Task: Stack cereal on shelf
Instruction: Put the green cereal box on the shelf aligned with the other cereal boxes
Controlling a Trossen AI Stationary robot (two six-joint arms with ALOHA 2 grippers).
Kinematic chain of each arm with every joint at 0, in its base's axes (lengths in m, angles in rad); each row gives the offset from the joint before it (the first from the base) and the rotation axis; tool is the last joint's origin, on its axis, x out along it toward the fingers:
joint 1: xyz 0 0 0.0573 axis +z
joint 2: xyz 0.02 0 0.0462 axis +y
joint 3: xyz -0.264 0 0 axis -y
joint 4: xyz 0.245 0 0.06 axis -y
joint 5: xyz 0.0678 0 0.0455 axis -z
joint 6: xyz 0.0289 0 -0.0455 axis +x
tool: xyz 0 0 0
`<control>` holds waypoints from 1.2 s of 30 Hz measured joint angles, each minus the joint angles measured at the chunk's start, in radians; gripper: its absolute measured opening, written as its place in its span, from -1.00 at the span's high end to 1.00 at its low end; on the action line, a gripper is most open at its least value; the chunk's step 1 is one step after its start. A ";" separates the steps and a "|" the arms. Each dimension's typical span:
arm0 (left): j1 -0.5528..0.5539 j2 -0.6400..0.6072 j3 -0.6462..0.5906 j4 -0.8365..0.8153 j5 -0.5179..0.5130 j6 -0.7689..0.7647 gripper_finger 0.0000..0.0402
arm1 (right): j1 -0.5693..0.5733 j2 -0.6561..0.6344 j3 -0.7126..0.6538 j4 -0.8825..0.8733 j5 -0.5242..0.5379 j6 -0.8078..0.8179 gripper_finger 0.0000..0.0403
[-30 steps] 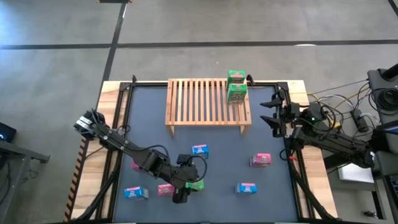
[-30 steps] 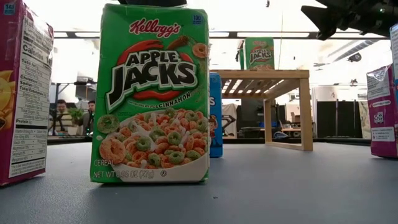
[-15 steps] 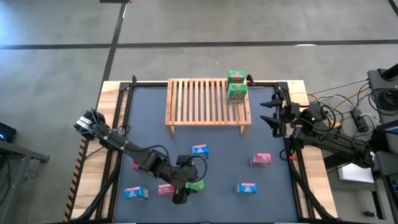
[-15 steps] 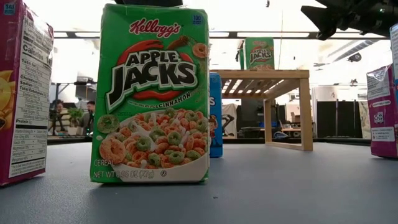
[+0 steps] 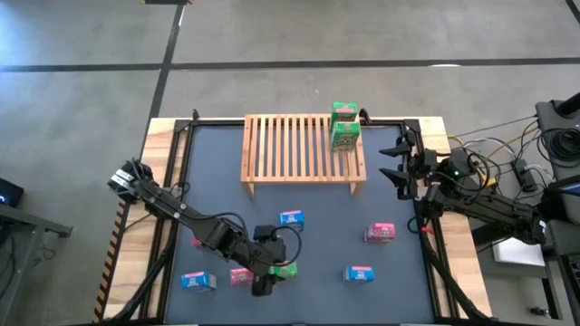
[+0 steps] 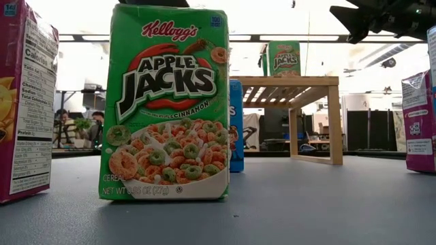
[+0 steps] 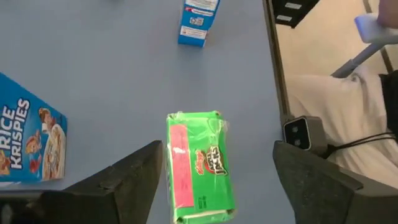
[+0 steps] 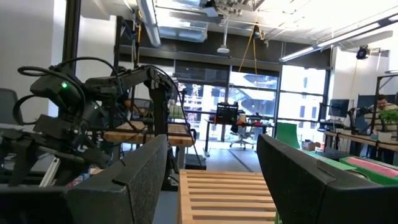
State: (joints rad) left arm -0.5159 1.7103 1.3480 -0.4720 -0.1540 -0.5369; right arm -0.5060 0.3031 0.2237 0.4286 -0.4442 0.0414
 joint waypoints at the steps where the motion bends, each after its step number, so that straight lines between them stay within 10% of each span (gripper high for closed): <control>1: 0.000 0.000 -0.001 -0.002 -0.008 0.000 -0.48 | 0.000 0.000 0.000 0.000 0.000 0.000 -0.18; 36: -0.016 0.005 -0.151 0.192 -0.037 -0.042 -0.65 | 0.000 0.023 0.000 -0.005 0.009 0.000 -0.18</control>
State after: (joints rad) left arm -0.5322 1.7151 1.1972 -0.2800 -0.1909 -0.5793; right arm -0.5064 0.3260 0.2241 0.4240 -0.4350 0.0414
